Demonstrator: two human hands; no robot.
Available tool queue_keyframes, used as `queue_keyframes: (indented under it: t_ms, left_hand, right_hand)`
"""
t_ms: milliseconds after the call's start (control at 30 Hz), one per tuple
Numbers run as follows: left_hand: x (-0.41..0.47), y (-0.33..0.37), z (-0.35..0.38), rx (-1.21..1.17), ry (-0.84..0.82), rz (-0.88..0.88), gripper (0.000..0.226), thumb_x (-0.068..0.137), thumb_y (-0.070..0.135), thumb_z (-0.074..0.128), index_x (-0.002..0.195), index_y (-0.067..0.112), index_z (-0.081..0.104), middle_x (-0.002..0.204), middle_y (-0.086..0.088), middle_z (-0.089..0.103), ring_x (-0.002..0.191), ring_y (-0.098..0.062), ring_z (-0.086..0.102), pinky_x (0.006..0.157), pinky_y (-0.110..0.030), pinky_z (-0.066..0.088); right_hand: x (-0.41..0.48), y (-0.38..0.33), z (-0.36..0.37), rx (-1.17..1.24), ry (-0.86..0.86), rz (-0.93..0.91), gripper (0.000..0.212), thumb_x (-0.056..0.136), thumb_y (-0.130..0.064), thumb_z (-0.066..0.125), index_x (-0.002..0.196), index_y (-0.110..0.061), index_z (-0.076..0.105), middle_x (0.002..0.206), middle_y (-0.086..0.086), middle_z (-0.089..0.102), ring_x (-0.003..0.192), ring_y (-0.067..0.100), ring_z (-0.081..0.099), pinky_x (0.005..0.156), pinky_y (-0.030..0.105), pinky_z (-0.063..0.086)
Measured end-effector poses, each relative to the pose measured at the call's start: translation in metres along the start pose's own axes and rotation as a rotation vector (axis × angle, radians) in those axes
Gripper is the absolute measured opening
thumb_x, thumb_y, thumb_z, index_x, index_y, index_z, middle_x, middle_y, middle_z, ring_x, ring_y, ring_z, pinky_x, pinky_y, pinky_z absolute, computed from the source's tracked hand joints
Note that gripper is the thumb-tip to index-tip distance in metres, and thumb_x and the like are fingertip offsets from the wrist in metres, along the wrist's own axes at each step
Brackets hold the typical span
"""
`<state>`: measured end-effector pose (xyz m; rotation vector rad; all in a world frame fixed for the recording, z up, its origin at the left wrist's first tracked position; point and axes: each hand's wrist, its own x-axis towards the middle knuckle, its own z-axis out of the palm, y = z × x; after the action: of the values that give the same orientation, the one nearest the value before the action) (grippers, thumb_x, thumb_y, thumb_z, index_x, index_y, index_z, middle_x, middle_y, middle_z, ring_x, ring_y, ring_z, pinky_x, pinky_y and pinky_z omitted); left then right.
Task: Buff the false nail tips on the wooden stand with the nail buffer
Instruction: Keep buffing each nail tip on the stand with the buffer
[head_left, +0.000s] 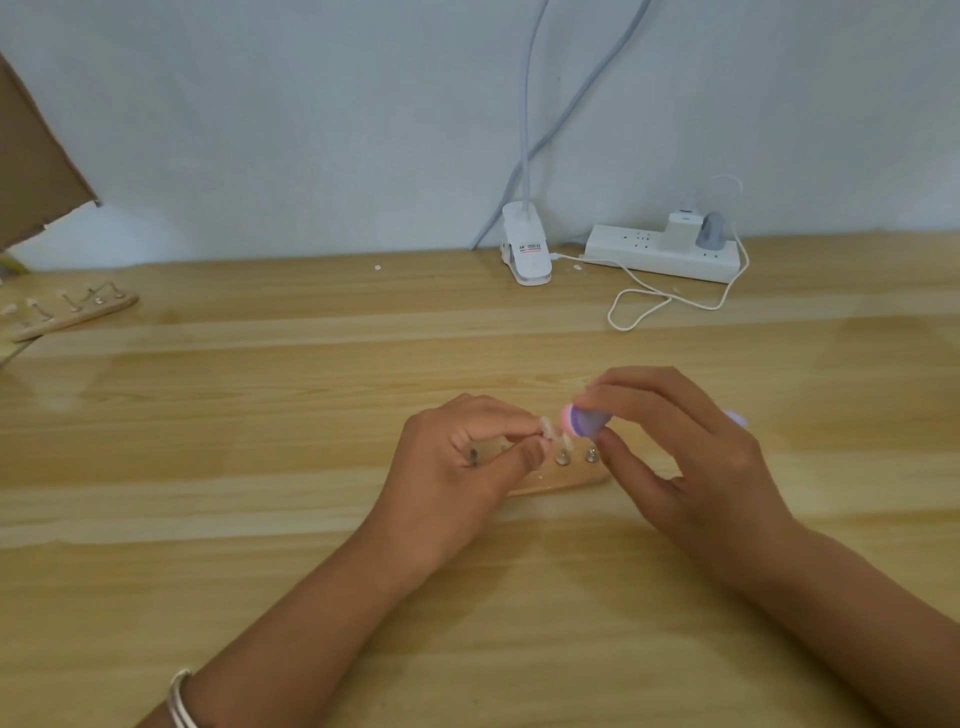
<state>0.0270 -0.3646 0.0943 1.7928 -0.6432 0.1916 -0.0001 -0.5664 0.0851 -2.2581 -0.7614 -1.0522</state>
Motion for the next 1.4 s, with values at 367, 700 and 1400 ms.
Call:
queue_keyframes:
  t_ms: [367,700,1400]
  left_hand:
    - [-0.001,0.006,0.001,-0.005,-0.051,0.033,0.009,0.081,0.020,0.073,0.088,0.021,0.078,0.081,0.010,0.073,0.075,-0.006,0.062,0.067,-0.012,0.040]
    - [-0.001,0.003,0.001,0.003,-0.066,0.023,0.010,0.083,0.019,0.071,0.090,0.022,0.078,0.079,0.007,0.073,0.076,-0.009,0.062,0.069,-0.018,0.043]
    - [-0.002,0.001,0.002,0.178,-0.069,0.069,0.011,0.084,0.022,0.070,0.090,0.018,0.079,0.076,0.012,0.069,0.077,-0.010,0.059,0.075,-0.036,0.047]
  right_hand:
    - [-0.001,-0.005,0.006,0.013,-0.003,-0.110,0.025,0.088,0.011,0.064,0.107,-0.003,0.073,0.109,0.005,0.064,0.101,0.015,0.063,0.092,0.016,0.042]
    - [0.001,-0.006,0.005,-0.024,-0.005,-0.137,0.023,0.087,0.011,0.065,0.103,-0.001,0.075,0.103,0.009,0.068,0.094,0.018,0.066,0.090,0.015,0.042]
    - [0.002,-0.003,0.003,-0.168,-0.017,-0.150,0.027,0.089,0.011,0.063,0.106,-0.004,0.077,0.103,0.011,0.071,0.096,0.015,0.063,0.095,0.002,0.030]
